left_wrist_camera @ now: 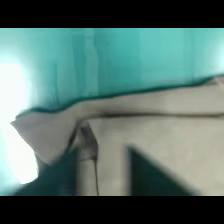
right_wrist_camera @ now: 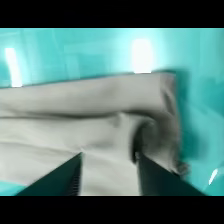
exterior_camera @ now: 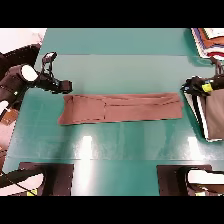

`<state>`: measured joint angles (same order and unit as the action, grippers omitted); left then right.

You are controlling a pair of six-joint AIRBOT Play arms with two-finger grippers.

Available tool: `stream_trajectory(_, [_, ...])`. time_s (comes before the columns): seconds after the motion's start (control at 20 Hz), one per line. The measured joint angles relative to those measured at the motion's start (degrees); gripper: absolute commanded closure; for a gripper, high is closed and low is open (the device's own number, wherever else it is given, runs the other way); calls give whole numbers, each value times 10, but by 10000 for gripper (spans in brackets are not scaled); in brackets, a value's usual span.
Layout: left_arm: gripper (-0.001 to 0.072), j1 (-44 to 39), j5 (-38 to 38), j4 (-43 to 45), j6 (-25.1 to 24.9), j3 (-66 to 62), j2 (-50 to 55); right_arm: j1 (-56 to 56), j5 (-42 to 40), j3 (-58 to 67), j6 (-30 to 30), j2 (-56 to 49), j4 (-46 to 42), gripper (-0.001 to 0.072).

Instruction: Fold the shirts.

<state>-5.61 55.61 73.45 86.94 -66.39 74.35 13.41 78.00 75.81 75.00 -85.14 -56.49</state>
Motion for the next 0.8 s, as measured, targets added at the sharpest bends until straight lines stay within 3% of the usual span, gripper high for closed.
stream_trajectory(0.3, [673,0,36,-62,-2,-12,3,54,21,-90,-18,-17,5,79])
stream_trajectory(0.55, [681,0,48,-92,-4,-13,4,57,-12,-132,-47,-57,78,99])
stream_trajectory(0.65, [682,-1,49,-104,-4,-12,4,44,-19,-129,-53,-71,91,351])
stream_trajectory(0.75, [682,-10,45,-112,-4,-9,4,30,-34,-126,-59,-78,92,663])
stream_trajectory(0.8, [682,-19,40,-116,-4,-8,5,23,-35,-125,-65,-78,96,697])
